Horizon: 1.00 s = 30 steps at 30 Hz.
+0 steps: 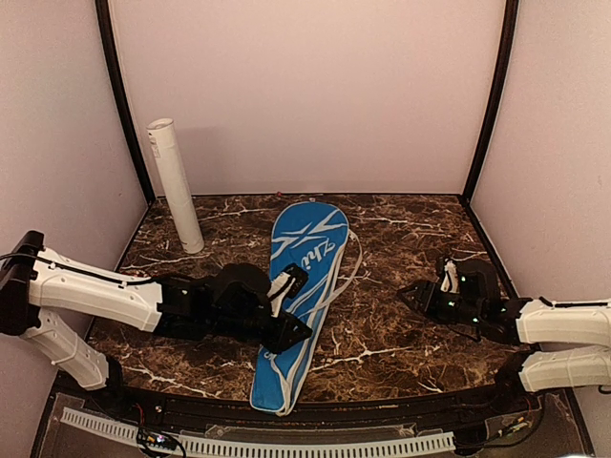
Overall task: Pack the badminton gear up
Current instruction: Pick up the racket bag from the center of the board.
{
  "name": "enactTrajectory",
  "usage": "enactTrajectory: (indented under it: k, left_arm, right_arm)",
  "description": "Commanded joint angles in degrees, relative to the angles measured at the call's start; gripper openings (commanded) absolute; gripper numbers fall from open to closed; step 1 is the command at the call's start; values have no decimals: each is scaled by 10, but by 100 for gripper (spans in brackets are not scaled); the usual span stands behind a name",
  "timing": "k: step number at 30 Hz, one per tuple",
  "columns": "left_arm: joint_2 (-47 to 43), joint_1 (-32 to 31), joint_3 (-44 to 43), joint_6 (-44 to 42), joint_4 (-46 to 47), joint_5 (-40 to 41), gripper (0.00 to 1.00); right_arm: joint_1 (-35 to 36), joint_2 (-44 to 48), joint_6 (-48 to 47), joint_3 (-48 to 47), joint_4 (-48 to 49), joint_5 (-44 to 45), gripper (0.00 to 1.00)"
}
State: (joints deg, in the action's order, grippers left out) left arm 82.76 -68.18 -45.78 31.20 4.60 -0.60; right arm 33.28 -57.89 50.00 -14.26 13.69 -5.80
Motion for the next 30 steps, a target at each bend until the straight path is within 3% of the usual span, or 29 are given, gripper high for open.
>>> enactTrajectory:
  k: [1,5,13,18,24,30]
  left_arm:
    - [64,-4,-93,-33,-96,81,25]
    - [145,-1,-172,-30,-145,149,41]
    - [283,6,-303,5,-233,146,40]
    - [301,6,-311,20,-262,185,42]
    - [336,8,-320,12,-262,173,44]
    - [363,10,-323,12,-266,179,51]
  right_arm:
    - [-3,-2,-17,-22,15,-17,66]
    - [-2,19,-35,-29,-18,-8,72]
    - [-3,75,-54,-36,-88,28,75]
    - [-3,87,-45,-19,-79,26,76]
    - [-4,87,-33,-5,-63,20,76]
    - [-4,89,-28,-2,-62,20,76]
